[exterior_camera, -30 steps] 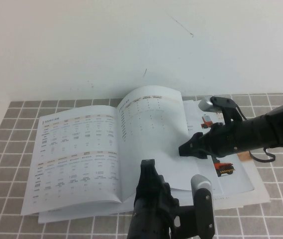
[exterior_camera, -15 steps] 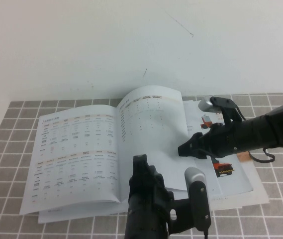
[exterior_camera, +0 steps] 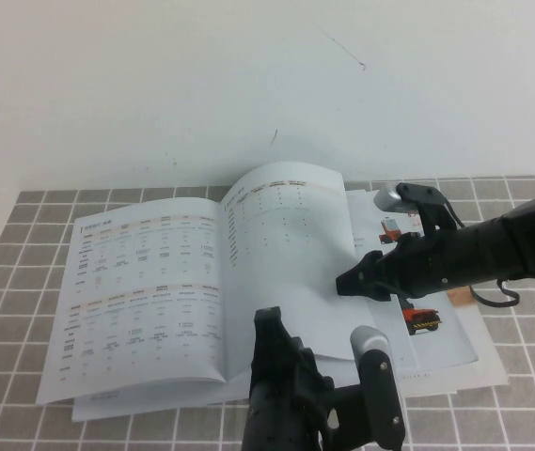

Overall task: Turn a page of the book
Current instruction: Open the closed book

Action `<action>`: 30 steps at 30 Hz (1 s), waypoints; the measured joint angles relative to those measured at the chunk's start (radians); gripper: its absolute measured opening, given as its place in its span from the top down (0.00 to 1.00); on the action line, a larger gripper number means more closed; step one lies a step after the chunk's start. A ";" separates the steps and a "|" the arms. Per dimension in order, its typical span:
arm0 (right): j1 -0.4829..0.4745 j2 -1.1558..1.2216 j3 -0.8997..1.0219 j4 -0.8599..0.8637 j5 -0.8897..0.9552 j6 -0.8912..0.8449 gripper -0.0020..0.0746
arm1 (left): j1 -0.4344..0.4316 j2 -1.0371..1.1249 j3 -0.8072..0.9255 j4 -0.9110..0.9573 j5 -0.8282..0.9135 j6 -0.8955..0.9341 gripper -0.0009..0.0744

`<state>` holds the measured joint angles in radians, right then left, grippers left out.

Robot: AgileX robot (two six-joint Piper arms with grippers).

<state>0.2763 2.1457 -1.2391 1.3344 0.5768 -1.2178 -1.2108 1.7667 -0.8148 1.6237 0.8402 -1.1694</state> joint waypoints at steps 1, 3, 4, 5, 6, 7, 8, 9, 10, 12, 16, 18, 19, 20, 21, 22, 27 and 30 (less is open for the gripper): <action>0.000 0.000 0.000 0.000 0.000 -0.001 0.48 | 0.000 0.000 0.000 -0.013 -0.010 0.000 0.92; 0.000 0.000 0.000 0.000 0.000 -0.001 0.48 | 0.000 0.000 0.000 -0.044 -0.026 -0.002 0.80; 0.000 0.000 0.000 0.000 0.000 -0.001 0.48 | 0.002 0.000 0.000 -0.059 -0.034 -0.002 0.71; 0.000 0.000 0.000 0.000 0.001 -0.002 0.48 | 0.002 0.000 0.000 -0.073 -0.036 -0.002 0.63; 0.000 0.000 0.000 0.000 0.003 -0.002 0.48 | 0.002 0.000 0.000 -0.077 -0.038 -0.002 0.52; 0.000 0.000 0.000 0.000 0.002 -0.002 0.48 | 0.002 0.000 0.000 -0.077 -0.038 0.000 0.42; 0.000 0.000 0.000 0.000 0.005 -0.002 0.48 | 0.002 0.004 0.000 -0.071 -0.038 0.002 0.34; 0.000 0.000 0.000 0.000 0.007 -0.004 0.48 | 0.002 0.010 0.000 -0.059 -0.038 0.004 0.29; 0.000 0.000 0.000 0.000 0.007 -0.004 0.48 | 0.002 0.020 0.000 -0.039 -0.038 0.006 0.26; 0.000 0.001 0.000 0.000 0.011 -0.004 0.48 | 0.002 0.047 0.000 0.006 -0.036 0.009 0.24; 0.000 0.005 0.000 0.000 0.037 -0.004 0.48 | 0.004 0.128 -0.004 0.068 -0.018 0.048 0.25; 0.001 0.005 0.000 0.000 0.041 -0.004 0.48 | 0.010 0.168 -0.008 0.073 -0.007 0.054 0.26; 0.001 0.005 0.000 0.000 0.044 -0.004 0.48 | 0.015 0.186 -0.011 0.078 0.005 0.054 0.27; 0.001 0.005 0.000 0.000 0.046 -0.004 0.48 | 0.020 0.200 -0.012 0.082 0.015 0.054 0.28; 0.001 0.005 0.000 0.000 0.045 -0.004 0.48 | 0.022 0.207 -0.012 0.085 0.025 0.054 0.29; 0.001 0.005 0.000 0.000 0.045 -0.004 0.48 | 0.022 0.212 -0.012 0.087 0.029 0.052 0.31; 0.003 0.005 0.000 0.000 0.049 -0.014 0.48 | 0.022 0.214 -0.028 0.071 0.060 0.052 0.38; 0.006 0.012 0.000 0.006 0.056 -0.016 0.48 | 0.022 0.220 -0.057 0.055 0.121 0.061 0.39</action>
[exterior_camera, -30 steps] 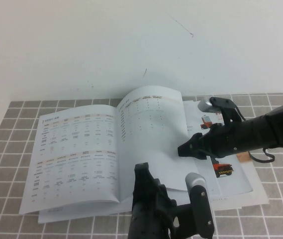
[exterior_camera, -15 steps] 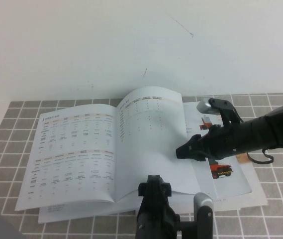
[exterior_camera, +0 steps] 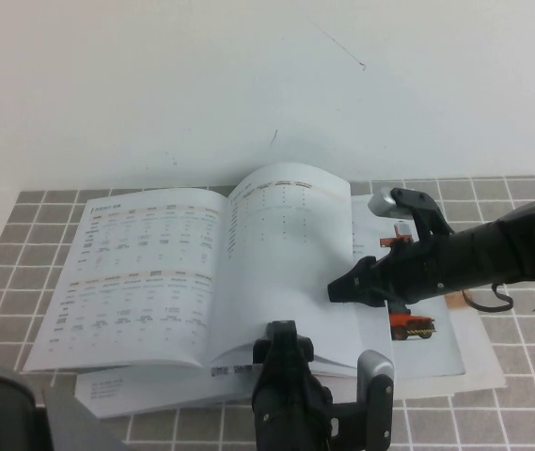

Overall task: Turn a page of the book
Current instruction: Open the closed book

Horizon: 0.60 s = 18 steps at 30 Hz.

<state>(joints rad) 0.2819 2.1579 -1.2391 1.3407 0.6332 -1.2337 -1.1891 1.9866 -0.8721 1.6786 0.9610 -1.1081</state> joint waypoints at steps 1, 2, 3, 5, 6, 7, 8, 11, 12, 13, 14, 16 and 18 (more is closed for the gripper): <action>0.000 0.002 -0.002 0.005 0.000 0.000 0.48 | -0.002 0.002 -0.006 -0.004 0.023 0.005 0.39; 0.000 0.005 -0.002 0.010 0.002 0.000 0.48 | -0.002 0.001 -0.013 -0.007 0.043 0.008 0.40; 0.000 0.007 -0.004 0.013 0.002 0.000 0.48 | -0.004 0.001 -0.020 -0.012 0.055 0.012 0.40; 0.000 0.013 -0.008 0.017 0.010 0.000 0.48 | -0.003 -0.003 -0.024 -0.021 0.060 0.017 0.40; -0.002 0.013 -0.008 0.017 0.015 0.000 0.48 | -0.004 -0.011 -0.024 -0.026 0.055 0.019 0.40; -0.002 0.013 -0.008 0.020 0.015 0.000 0.48 | -0.004 -0.020 -0.024 -0.035 0.042 0.021 0.40; -0.002 0.014 -0.008 0.020 0.015 0.000 0.48 | -0.004 -0.032 -0.026 -0.038 0.034 0.027 0.40; -0.002 0.016 -0.008 0.023 0.020 -0.003 0.48 | -0.014 -0.081 -0.034 -0.075 0.003 0.065 0.40; -0.002 0.016 -0.008 0.024 0.020 -0.002 0.48 | -0.019 -0.100 -0.034 -0.094 -0.004 0.087 0.40; -0.002 0.016 -0.008 0.024 0.022 -0.005 0.48 | -0.023 -0.119 -0.034 -0.114 -0.011 0.114 0.40; -0.002 0.016 -0.008 0.024 0.022 -0.005 0.48 | -0.030 -0.134 -0.034 -0.134 -0.017 0.134 0.40; -0.002 0.016 -0.008 0.025 0.022 -0.007 0.48 | -0.041 -0.171 -0.034 -0.155 -0.041 0.174 0.41; -0.002 0.016 -0.008 0.028 0.022 -0.007 0.48 | -0.041 -0.197 -0.034 -0.159 -0.071 0.192 0.41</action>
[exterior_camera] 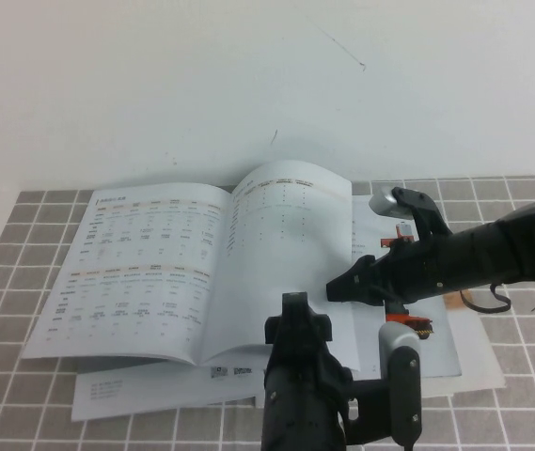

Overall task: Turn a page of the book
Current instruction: Open the closed book

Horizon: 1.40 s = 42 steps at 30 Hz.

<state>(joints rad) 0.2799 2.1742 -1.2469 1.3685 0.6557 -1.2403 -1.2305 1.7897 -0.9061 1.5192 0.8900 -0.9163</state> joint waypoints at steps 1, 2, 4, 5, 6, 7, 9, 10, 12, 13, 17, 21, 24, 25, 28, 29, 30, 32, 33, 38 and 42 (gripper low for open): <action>0.000 0.000 0.000 0.001 0.002 0.000 0.48 | 0.007 -0.007 0.000 0.000 -0.016 0.009 0.41; 0.000 0.002 0.000 0.002 0.004 0.000 0.48 | 0.015 -0.010 0.000 0.000 -0.035 0.015 0.41; 0.000 0.004 0.000 0.008 0.007 -0.002 0.48 | 0.041 -0.011 0.000 -0.006 -0.070 0.019 0.41; 0.000 0.004 0.000 0.011 0.008 -0.002 0.48 | 0.051 -0.011 0.000 -0.011 -0.081 0.019 0.41; 0.000 0.006 0.000 0.013 0.010 -0.002 0.48 | 0.065 -0.011 0.000 -0.016 -0.094 0.019 0.41; 0.000 0.004 0.000 0.015 0.011 -0.002 0.48 | 0.073 -0.011 0.000 -0.018 -0.105 0.021 0.41; 0.000 0.004 0.000 0.015 0.011 -0.002 0.48 | 0.088 -0.011 0.000 -0.018 -0.127 0.021 0.41; 0.000 0.004 0.000 0.016 0.011 -0.002 0.48 | 0.093 -0.011 0.000 -0.023 -0.143 0.029 0.41; 0.000 0.004 0.000 0.016 0.011 -0.002 0.48 | 0.106 -0.011 0.000 -0.040 -0.169 0.062 0.41; 0.000 0.004 0.000 0.018 0.012 -0.002 0.48 | 0.111 -0.011 0.000 -0.056 -0.189 0.088 0.41; 0.000 0.006 0.000 0.018 0.016 -0.002 0.48 | 0.136 -0.011 0.000 -0.118 -0.249 0.184 0.41; 0.000 0.006 0.000 0.020 0.018 -0.002 0.48 | 0.171 -0.011 0.014 -0.100 -0.276 0.217 0.41; 0.000 0.006 0.000 0.022 0.019 -0.002 0.48 | 0.207 -0.011 0.027 -0.067 -0.297 0.213 0.41; 0.000 0.006 0.000 0.022 0.019 -0.002 0.48 | 0.216 -0.011 0.029 -0.048 -0.299 0.203 0.41; 0.000 0.006 0.000 0.024 0.022 -0.002 0.48 | 0.232 -0.001 0.031 0.036 -0.299 0.166 0.41; 0.000 0.006 0.000 0.026 0.024 -0.002 0.48 | 0.234 0.005 0.031 0.068 -0.302 0.146 0.41; 0.000 0.006 0.000 0.026 0.024 -0.002 0.48 | 0.236 0.012 0.031 0.092 -0.303 0.131 0.41; 0.000 0.008 0.000 0.027 0.030 -0.004 0.48 | 0.239 0.033 0.031 0.147 -0.303 0.103 0.41; 0.000 0.008 0.000 0.029 0.032 -0.004 0.48 | 0.239 0.048 0.031 0.161 -0.301 0.094 0.41; 0.000 0.009 0.000 0.036 0.036 -0.006 0.48 | 0.239 0.109 0.031 0.190 -0.290 0.048 0.42; 0.000 0.010 0.000 0.038 0.040 -0.012 0.48 | 0.239 0.124 0.031 0.205 -0.252 0.001 0.64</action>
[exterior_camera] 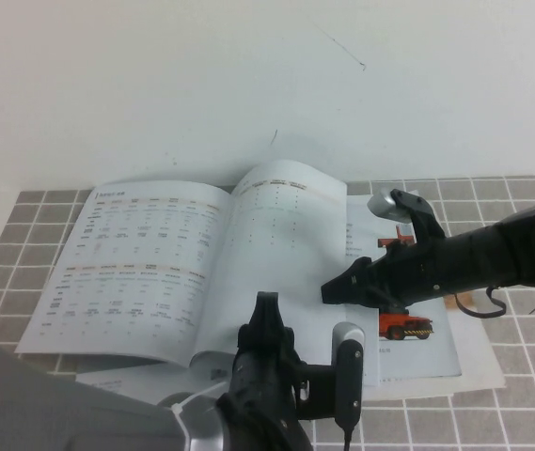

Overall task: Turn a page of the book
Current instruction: Open the closed book

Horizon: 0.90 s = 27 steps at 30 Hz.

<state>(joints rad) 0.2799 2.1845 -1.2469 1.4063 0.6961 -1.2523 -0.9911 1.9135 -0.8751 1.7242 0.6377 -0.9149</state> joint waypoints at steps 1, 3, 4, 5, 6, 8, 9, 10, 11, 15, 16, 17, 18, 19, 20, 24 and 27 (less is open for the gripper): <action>0.000 0.000 0.000 0.002 0.000 0.000 0.48 | 0.000 0.004 0.000 0.000 0.003 -0.011 0.72; 0.000 0.002 0.000 0.006 0.000 -0.002 0.48 | -0.002 0.004 0.000 -0.002 0.007 -0.032 0.85; 0.000 0.002 0.000 0.008 0.000 -0.002 0.48 | -0.002 0.004 0.000 -0.002 0.013 -0.045 0.89; 0.000 0.002 0.000 0.010 0.000 -0.002 0.48 | -0.002 0.004 -0.002 -0.002 0.019 -0.057 0.92; 0.000 0.002 0.000 0.010 0.000 -0.004 0.48 | -0.004 0.004 -0.002 -0.002 0.024 -0.068 0.93; 0.000 0.000 0.000 0.010 0.000 -0.012 0.48 | -0.004 0.004 -0.005 -0.002 0.026 -0.082 0.95; 0.000 -0.002 0.000 0.003 0.000 -0.015 0.48 | -0.004 0.004 -0.008 -0.002 0.026 -0.089 0.96; 0.000 -0.011 0.000 -0.012 0.000 -0.016 0.48 | -0.004 0.004 -0.010 -0.002 0.026 -0.098 0.96; 0.000 -0.022 0.004 -0.032 0.002 -0.016 0.48 | -0.004 0.004 -0.010 -0.002 0.026 -0.105 0.97; -0.004 -0.100 0.019 -0.111 0.013 0.004 0.48 | 0.000 0.006 -0.010 -0.002 0.036 -0.145 0.97; -0.009 -0.127 0.019 -0.122 0.018 0.014 0.48 | 0.000 0.006 -0.010 -0.002 0.038 -0.153 0.98; -0.013 -0.151 0.019 -0.138 0.023 0.022 0.48 | 0.000 0.006 -0.010 -0.002 0.041 -0.163 0.98; -0.019 -0.180 0.019 -0.155 0.028 0.035 0.48 | 0.000 0.006 -0.010 -0.002 0.041 -0.173 0.98; -0.029 -0.204 0.019 -0.173 0.030 0.049 0.48 | 0.000 0.006 -0.010 -0.002 0.042 -0.183 0.98; -0.038 -0.231 0.019 -0.197 0.035 0.068 0.48 | 0.000 0.006 -0.010 -0.002 0.043 -0.198 0.98; -0.062 -0.305 0.019 -0.322 0.046 0.159 0.51 | 0.000 -0.010 -0.014 -0.002 0.043 -0.256 0.98; -0.065 -0.322 0.019 -0.389 0.052 0.210 0.56 | 0.000 -0.050 -0.029 -0.013 0.044 -0.319 0.98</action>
<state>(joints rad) 0.2152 1.8625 -1.2280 1.0175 0.7481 -1.0427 -0.9912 1.8634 -0.9038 1.7117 0.6816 -1.2341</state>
